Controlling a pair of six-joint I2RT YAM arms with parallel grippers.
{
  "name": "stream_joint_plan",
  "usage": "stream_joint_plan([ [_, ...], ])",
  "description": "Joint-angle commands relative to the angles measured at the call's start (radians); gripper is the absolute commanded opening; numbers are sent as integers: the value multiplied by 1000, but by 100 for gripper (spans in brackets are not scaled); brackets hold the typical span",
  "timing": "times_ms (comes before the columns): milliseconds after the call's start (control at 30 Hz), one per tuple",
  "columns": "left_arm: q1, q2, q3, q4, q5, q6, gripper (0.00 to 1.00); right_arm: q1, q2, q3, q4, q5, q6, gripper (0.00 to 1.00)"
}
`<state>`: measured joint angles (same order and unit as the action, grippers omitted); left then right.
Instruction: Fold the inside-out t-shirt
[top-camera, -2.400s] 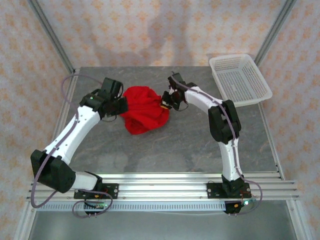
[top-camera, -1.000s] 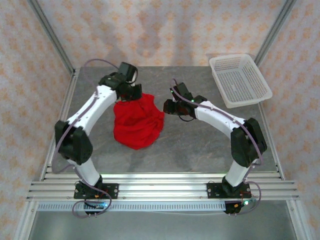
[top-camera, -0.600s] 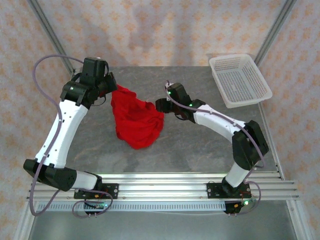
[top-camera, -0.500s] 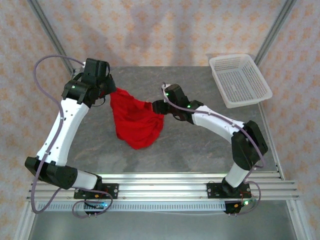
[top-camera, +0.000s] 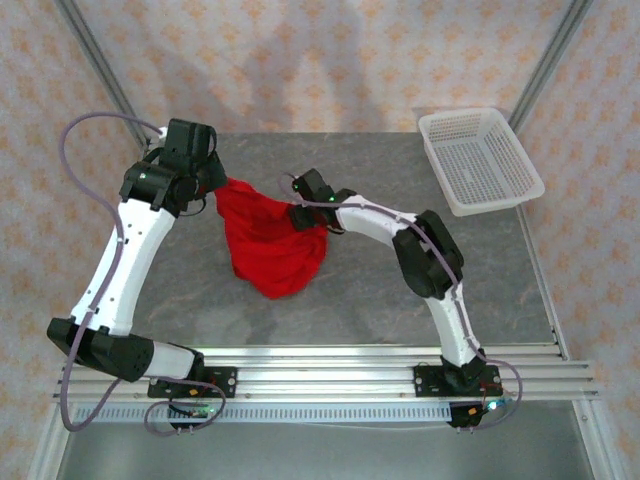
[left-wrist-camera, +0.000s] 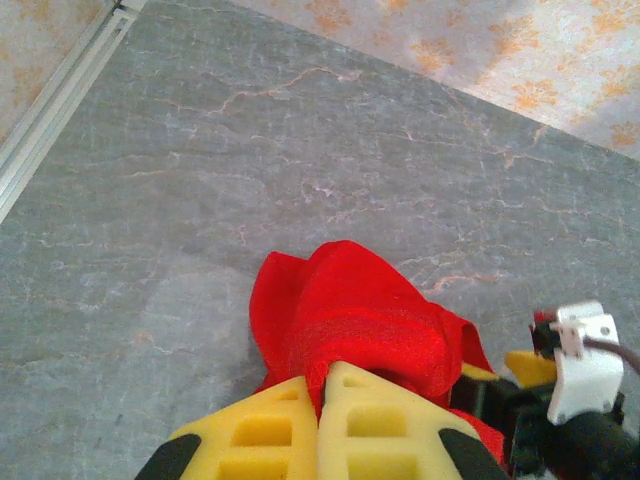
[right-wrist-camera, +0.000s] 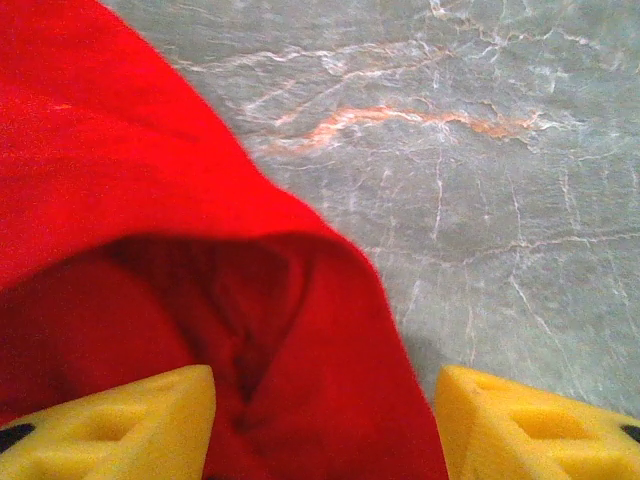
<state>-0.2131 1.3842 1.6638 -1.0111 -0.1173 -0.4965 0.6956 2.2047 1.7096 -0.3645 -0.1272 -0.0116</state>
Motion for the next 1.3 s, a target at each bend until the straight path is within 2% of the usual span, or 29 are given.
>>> stream_joint_plan([
  [0,14,-38,34,-34,-44,17,0,-31,64,84,-65,-124,48,60],
  [133,15,-57,29,-19,-30,30,0,-27,144,171,-14,-205,96,59],
  [267,19,-65,43,-15,20,54,0,-25,217,270,-52,-209,105,56],
  [300,20,-68,47,-15,21,55,0,-25,228,285,-53,-213,103,51],
  [367,20,-79,51,-14,7,54,0,-25,240,321,-69,-205,92,32],
  [433,20,-93,69,-28,-41,48,0,-27,226,358,-105,-145,88,5],
  [467,22,-100,80,-36,-67,44,0,-30,204,363,-112,-120,84,0],
  [633,51,-140,166,-27,-163,18,0,-64,-15,270,-31,-120,53,0],
  [767,64,-149,234,-1,-188,12,0,-90,-229,178,26,-102,17,0],
  [967,66,-146,325,78,-167,8,0,-96,-512,184,-10,-111,-114,0],
  [1133,64,-112,443,272,19,58,0,-95,-660,317,0,-233,-216,0],
  [1200,64,-91,526,296,53,64,0,-94,-669,415,-30,-277,-242,0],
  [1267,64,-96,568,319,40,54,0,-94,-650,536,-97,-316,-266,0],
])
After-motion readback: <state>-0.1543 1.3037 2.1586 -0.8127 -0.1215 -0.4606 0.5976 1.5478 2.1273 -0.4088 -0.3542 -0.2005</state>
